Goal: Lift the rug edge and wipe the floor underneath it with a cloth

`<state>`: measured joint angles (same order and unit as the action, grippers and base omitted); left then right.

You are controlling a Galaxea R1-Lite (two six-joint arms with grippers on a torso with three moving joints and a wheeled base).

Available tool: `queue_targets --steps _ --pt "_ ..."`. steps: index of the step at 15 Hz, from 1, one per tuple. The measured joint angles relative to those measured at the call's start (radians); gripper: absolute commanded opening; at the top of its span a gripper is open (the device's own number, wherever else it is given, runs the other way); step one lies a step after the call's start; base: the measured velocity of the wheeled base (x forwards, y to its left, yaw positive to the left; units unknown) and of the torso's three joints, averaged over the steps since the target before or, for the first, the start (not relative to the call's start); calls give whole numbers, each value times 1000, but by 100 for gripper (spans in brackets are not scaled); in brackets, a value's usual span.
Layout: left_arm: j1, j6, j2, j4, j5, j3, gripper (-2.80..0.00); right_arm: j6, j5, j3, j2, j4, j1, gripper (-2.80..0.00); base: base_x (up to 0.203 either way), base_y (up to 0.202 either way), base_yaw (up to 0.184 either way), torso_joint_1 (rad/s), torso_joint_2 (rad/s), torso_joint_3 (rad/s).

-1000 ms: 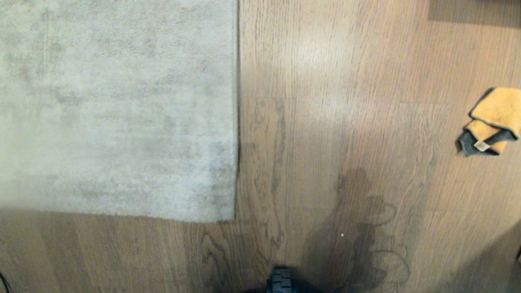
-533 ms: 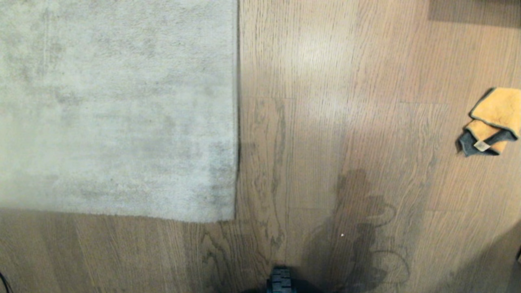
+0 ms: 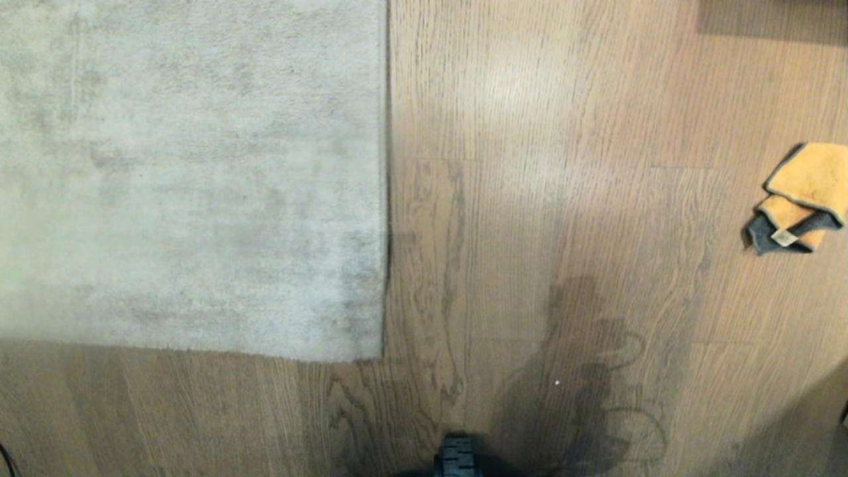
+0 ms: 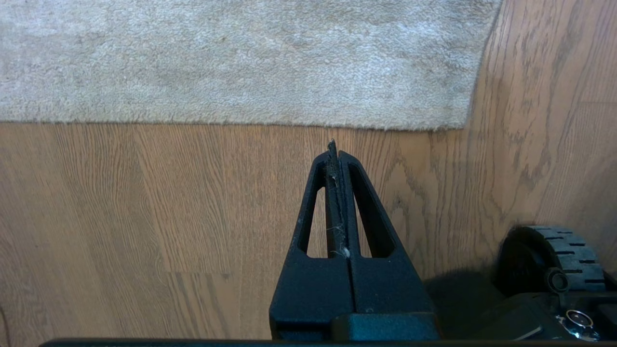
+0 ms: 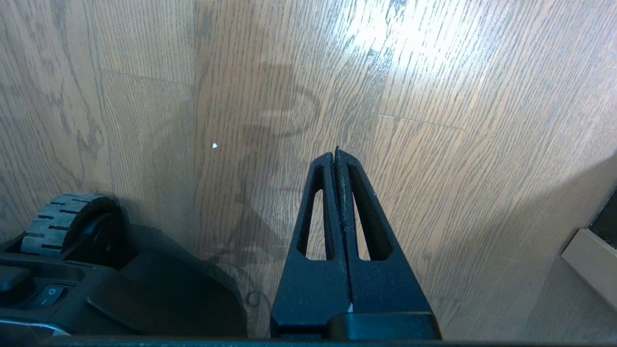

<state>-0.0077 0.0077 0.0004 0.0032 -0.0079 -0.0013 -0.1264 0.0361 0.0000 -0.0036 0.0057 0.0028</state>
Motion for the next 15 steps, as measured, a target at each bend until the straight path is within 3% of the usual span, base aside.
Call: queue_targets --steps 15 --pt "0 1 0 0 0 0 -280 0 0 0 1 0 0 -280 0 0 0 0 0 0"
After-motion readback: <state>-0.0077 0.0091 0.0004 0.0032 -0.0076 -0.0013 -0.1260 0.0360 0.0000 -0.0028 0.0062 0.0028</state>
